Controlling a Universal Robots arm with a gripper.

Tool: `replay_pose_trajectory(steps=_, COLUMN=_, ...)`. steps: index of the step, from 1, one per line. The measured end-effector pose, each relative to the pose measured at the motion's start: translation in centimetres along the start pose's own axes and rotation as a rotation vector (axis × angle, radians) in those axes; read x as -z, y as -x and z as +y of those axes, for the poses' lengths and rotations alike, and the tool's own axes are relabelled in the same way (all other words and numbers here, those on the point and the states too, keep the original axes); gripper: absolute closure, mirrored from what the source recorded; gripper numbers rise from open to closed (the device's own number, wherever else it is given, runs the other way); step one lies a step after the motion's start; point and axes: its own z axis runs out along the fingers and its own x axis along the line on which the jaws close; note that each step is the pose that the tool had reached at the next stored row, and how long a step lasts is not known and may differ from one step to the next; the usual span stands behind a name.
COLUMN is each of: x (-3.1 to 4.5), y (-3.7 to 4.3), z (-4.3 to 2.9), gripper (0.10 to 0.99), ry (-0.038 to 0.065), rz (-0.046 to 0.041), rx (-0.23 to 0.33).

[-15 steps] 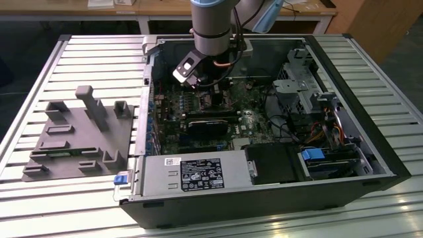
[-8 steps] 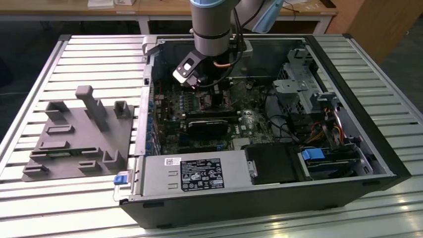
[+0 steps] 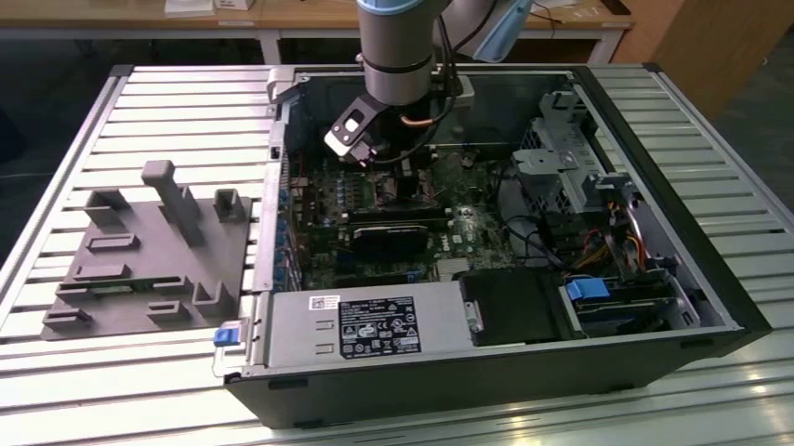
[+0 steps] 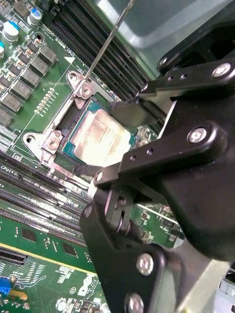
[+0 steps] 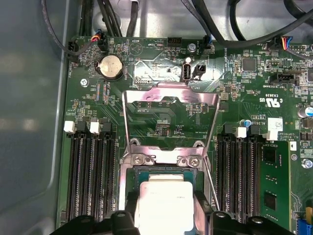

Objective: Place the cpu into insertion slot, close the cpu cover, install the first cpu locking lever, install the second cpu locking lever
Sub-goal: 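Place the cpu into insertion slot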

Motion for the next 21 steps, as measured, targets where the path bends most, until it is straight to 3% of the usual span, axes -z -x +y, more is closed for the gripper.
replay_pose_trajectory(steps=1, x=0.0, y=0.0, z=0.0, gripper=0.514, ry=0.0, rz=0.0, rx=0.0)
replay_pose_trajectory(steps=2, x=0.0, y=0.0, z=0.0, gripper=0.569, ry=0.0, rz=0.0, rx=0.0)
replay_pose_trajectory(steps=10, x=0.22, y=-0.01, z=0.02, gripper=0.569, ry=0.0, rz=0.0002, rx=-0.001)
replay_pose_trajectory(steps=21, x=0.12, y=-0.01, z=0.01, gripper=0.569, ry=0.001, rz=-0.0035, rx=-0.044)
